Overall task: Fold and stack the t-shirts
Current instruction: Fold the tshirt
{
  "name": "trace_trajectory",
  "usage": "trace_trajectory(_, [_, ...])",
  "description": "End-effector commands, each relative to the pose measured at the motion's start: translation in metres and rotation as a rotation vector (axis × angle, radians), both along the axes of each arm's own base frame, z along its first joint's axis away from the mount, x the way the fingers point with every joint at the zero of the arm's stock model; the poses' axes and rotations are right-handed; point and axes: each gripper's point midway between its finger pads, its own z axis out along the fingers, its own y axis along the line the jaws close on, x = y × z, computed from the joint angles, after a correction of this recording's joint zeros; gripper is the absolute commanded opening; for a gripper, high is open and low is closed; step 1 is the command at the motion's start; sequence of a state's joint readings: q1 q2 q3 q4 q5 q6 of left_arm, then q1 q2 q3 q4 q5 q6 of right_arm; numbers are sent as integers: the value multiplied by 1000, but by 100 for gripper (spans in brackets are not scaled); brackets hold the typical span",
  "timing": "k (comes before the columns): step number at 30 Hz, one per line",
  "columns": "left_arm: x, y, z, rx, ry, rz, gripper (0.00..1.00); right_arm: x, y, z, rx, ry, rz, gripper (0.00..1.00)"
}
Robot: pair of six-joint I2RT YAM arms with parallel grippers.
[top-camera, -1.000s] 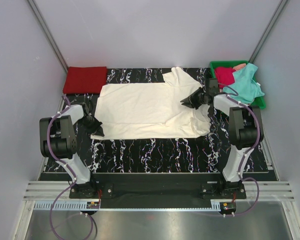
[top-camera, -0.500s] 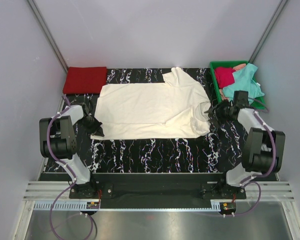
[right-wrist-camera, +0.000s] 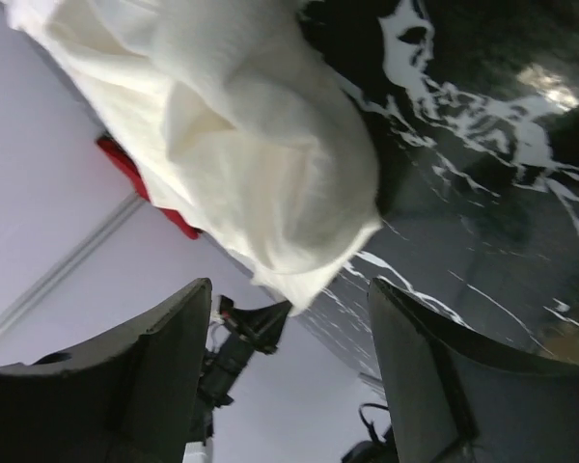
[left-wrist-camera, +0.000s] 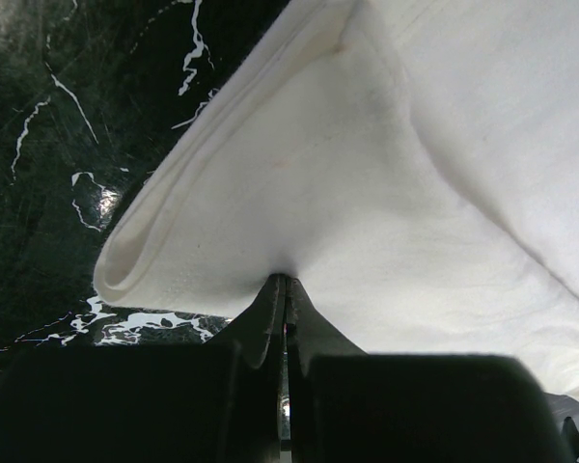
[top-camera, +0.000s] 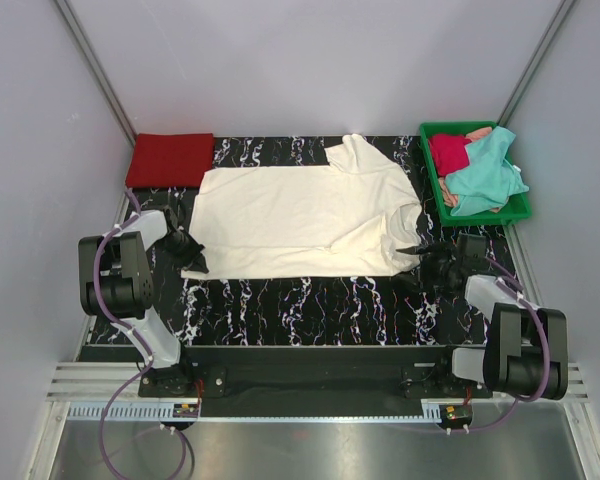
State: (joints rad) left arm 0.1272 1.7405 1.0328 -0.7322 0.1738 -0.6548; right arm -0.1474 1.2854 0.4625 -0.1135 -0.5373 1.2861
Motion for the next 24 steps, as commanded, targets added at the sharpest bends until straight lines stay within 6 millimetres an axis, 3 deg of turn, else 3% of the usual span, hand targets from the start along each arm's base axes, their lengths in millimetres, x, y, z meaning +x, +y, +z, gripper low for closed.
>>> trace_trajectory(1, [9,12,-2,50,-52,-13,0,24,-5,14,58,-98,-129,73])
trace_trajectory(2, [10,12,-2,49,-52,-13,0,34,-9,18,58,-152,-167,73])
trace_trajectory(7, [13,10,0,39,-61,-13,0,42,-12,0,56,-91,-198,70])
trace_trajectory(12, [13,11,-1,41,-56,-11,0,49,-24,2,15,-107,-265,64])
trace_trajectory(18, [13,11,-1,41,-52,-8,0,39,-40,0,-81,-64,-325,50])
trace_trajectory(22, [13,13,-1,45,-52,-7,0,36,-50,0,-151,-51,-328,48])
trace_trajectory(24, [13,12,-2,45,-50,-9,0,40,-58,0,-182,-58,-328,52])
